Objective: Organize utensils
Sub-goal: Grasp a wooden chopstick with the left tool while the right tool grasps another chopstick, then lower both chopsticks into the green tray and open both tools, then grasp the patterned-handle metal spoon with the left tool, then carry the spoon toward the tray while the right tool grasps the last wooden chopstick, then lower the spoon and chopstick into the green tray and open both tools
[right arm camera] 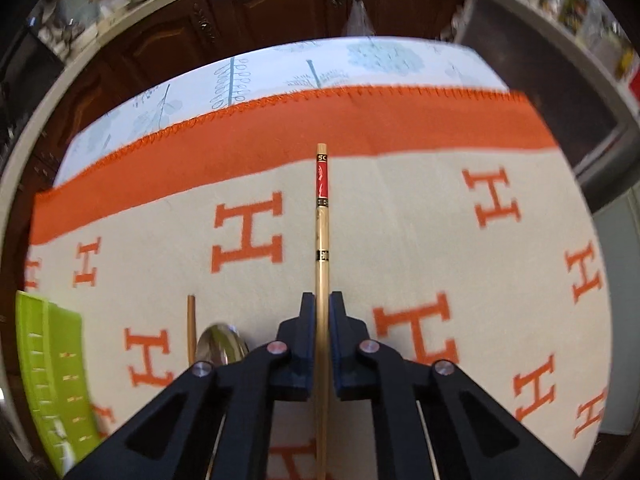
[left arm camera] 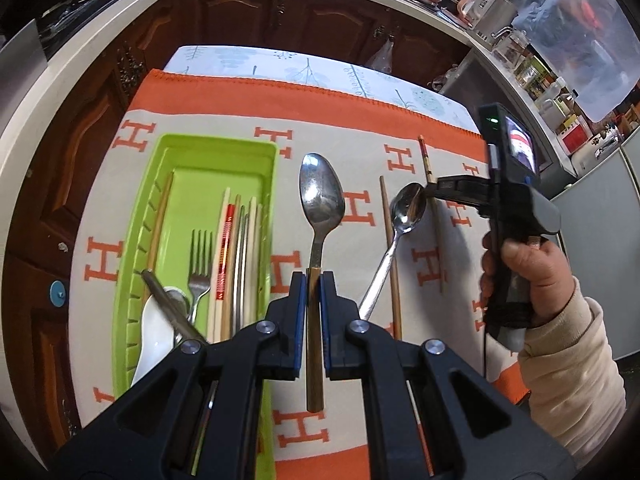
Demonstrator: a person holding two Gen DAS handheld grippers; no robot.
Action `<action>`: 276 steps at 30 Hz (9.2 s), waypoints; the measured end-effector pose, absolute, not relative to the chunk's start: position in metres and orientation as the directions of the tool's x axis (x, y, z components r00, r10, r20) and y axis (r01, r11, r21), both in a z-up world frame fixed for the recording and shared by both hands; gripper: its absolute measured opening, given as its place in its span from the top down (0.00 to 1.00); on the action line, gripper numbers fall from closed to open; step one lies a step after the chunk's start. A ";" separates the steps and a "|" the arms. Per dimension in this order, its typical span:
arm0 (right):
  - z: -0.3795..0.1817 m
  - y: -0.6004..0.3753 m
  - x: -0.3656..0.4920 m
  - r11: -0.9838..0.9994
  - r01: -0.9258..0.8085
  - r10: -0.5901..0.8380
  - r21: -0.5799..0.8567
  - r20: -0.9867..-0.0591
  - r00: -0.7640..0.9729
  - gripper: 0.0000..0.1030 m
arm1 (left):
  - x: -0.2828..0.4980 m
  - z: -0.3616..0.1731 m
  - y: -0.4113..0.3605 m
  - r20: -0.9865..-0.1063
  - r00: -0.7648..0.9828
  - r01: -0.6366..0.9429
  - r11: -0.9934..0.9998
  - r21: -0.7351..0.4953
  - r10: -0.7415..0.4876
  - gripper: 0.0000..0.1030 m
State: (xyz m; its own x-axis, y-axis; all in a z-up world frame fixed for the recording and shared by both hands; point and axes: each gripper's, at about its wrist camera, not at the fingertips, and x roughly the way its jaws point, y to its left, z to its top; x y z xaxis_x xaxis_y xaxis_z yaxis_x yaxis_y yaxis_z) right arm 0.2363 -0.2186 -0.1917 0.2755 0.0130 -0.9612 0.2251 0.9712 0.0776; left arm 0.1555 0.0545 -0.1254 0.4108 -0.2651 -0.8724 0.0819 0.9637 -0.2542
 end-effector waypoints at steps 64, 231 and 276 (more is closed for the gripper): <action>-0.125 -0.103 0.103 0.832 0.019 0.518 0.555 -0.787 0.335 0.91 | 0.082 -0.127 0.156 -0.863 0.489 -0.082 0.978 -0.192 -0.129 0.55; -0.188 -0.096 0.139 0.976 -0.116 0.206 0.182 -0.947 0.246 0.93 | 0.115 -0.128 0.098 -0.910 0.386 0.096 0.988 -0.125 -0.152 1.00; -0.143 -0.011 0.107 0.869 -0.084 0.495 0.488 -0.858 0.137 0.92 | 0.105 -0.126 0.184 -0.895 0.444 -0.101 0.991 -0.090 -0.036 0.89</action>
